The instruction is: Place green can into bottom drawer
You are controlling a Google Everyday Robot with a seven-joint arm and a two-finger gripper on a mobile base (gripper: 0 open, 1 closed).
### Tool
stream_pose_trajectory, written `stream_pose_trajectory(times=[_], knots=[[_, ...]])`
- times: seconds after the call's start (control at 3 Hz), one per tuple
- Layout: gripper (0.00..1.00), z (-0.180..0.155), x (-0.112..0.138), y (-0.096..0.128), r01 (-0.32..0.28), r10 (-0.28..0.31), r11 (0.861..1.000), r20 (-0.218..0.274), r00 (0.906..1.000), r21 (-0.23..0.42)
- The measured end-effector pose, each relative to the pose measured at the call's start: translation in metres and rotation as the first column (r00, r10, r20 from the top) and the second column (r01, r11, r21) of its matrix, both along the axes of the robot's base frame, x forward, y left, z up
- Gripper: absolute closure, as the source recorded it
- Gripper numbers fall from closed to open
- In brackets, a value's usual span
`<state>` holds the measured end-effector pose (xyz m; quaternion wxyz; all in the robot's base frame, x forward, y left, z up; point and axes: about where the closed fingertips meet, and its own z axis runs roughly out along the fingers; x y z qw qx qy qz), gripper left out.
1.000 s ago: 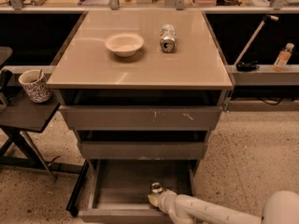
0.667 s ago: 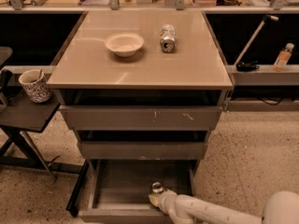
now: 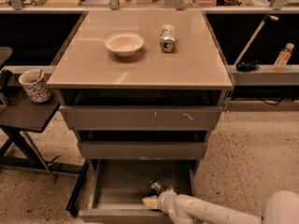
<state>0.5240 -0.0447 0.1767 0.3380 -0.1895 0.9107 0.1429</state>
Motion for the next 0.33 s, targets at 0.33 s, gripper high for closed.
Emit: stream_pose_trajectory(times=[0.33], knots=[[0.00,0.0000,0.0000,0.0000,0.000,0.000,1.000,0.000,1.0000,0.000]])
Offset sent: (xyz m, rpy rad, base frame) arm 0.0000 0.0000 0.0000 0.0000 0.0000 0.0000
